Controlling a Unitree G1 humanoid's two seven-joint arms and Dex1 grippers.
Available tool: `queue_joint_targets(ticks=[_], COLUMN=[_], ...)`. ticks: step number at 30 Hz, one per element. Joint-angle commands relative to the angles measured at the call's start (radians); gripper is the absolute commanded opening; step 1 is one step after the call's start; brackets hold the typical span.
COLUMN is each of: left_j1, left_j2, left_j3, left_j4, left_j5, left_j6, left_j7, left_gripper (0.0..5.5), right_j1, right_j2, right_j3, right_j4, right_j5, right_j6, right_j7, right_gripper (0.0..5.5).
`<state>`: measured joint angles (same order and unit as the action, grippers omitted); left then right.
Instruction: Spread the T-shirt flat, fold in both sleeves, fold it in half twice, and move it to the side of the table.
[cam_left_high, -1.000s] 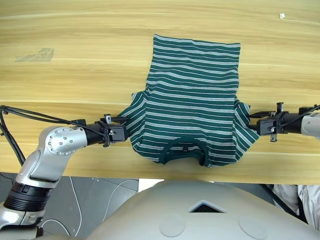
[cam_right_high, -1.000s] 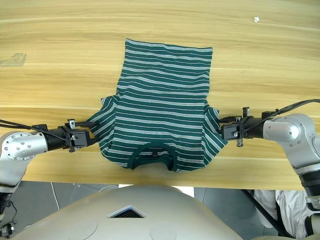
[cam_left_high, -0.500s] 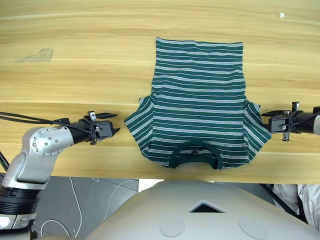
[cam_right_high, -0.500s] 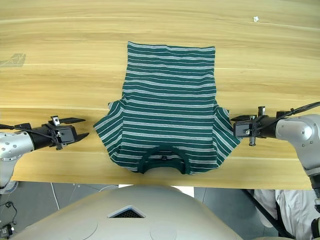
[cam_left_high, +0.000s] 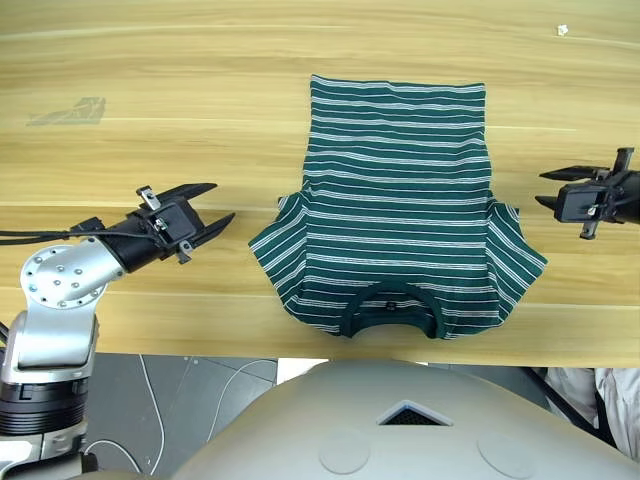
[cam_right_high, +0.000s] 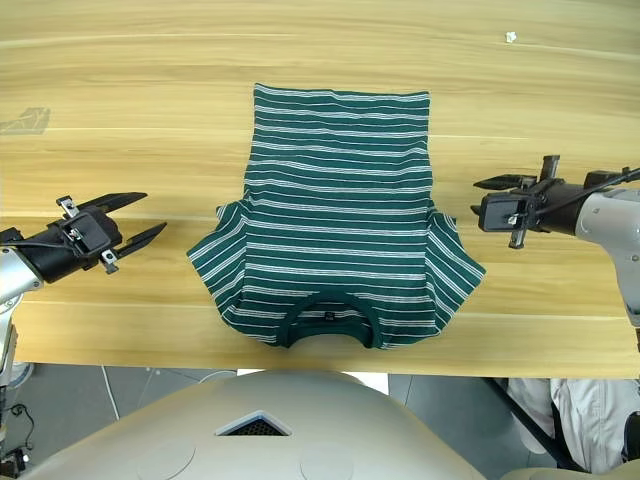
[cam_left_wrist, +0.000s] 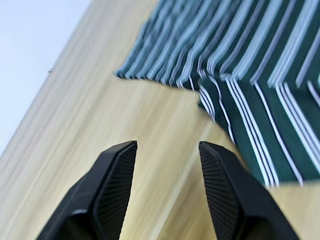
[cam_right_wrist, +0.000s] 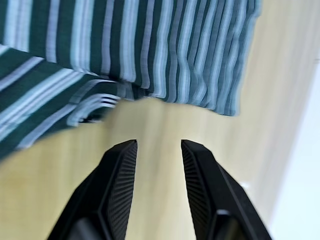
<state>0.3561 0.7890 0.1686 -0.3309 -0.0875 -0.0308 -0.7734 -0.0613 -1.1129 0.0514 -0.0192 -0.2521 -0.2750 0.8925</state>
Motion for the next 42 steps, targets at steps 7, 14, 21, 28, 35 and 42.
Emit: queue_joint_targets(ticks=[7,14,21,28,35,42], left_j1=[0.136,0.363,0.417,0.386,0.346,0.336], left_j2=[-0.393,-0.614,-0.668,-0.677,-0.707,-0.690], left_j3=[-0.157,-0.059,-0.090,-0.060,-0.011,-0.111], left_j4=[-0.058,-0.194,-0.177,-0.140,-0.128,-0.138], left_j5=[-0.118,-0.454,-0.409,-0.498,-0.531,-0.491], left_j6=[0.076,0.188,0.158,0.381,0.443,0.447], left_j7=[0.233,0.377,0.422,0.525,0.610,0.563], left_gripper=[2.29,2.29,2.29,2.29,2.29,2.29], right_j1=[-0.223,-0.204,-0.180,-0.192,-0.198,-0.205], right_j2=[0.611,0.637,0.637,0.638,0.639,0.642], right_j3=[-0.081,-0.184,-0.201,-0.191,-0.187,-0.177], right_j4=[0.206,0.145,0.094,0.098,0.110,0.119], right_j5=[0.021,0.073,0.068,0.068,0.076,0.066], right_j6=[-0.053,-0.054,-0.045,-0.039,-0.035,-0.036], right_j7=[-0.733,-0.817,-0.823,-0.808,-0.798,-0.794], right_gripper=[1.63,1.63,1.63,1.63,1.63,1.63])
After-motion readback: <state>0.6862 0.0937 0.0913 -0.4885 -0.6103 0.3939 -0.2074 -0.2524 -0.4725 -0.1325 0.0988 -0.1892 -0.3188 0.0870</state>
